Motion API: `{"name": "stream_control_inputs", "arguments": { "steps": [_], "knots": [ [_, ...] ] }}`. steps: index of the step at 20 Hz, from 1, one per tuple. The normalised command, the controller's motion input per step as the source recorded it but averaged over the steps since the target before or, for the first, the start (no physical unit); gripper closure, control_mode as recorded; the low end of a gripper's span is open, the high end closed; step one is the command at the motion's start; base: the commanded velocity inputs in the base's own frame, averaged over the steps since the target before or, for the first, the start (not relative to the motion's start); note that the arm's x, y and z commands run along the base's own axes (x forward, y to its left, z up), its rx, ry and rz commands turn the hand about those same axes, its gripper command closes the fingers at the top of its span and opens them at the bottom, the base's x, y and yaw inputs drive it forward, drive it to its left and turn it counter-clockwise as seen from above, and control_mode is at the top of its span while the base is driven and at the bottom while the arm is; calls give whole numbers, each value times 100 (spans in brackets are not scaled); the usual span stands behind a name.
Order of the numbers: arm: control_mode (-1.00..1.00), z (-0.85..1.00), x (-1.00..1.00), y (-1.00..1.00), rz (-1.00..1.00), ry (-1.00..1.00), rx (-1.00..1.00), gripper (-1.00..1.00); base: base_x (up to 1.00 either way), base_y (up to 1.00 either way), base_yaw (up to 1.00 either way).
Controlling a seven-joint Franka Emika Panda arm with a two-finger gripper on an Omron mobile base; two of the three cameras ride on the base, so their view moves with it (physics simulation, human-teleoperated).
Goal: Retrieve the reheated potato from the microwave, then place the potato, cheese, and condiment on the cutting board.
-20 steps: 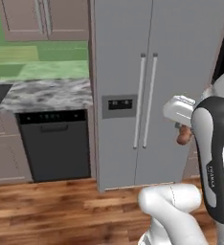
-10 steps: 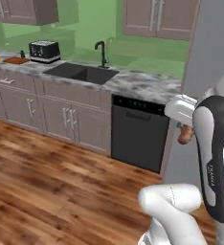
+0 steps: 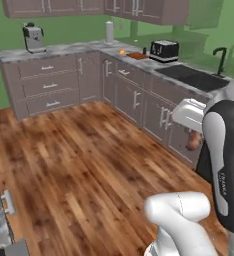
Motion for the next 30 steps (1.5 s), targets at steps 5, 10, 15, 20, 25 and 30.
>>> {"name": "stream_control_inputs", "arguments": {
  "steps": [5, 10, 15, 20, 25, 30],
  "knots": [
    [100, 0, 0, 0, 0, 0, 0, 100, 52, 0, 46],
    [100, 0, 0, 0, 0, 0, 0, 100, 100, -1, 27],
    [100, 0, 0, 0, 0, 0, 0, 100, 100, -20, 16],
    [100, 0, 0, 0, 0, 0, 0, 100, 100, -58, 6],
    [100, 0, 0, 0, 0, 0, 0, 100, 100, -85, 0],
    [100, 0, 0, 0, 0, 0, 0, 100, 100, -70, 0]
  ]
}}
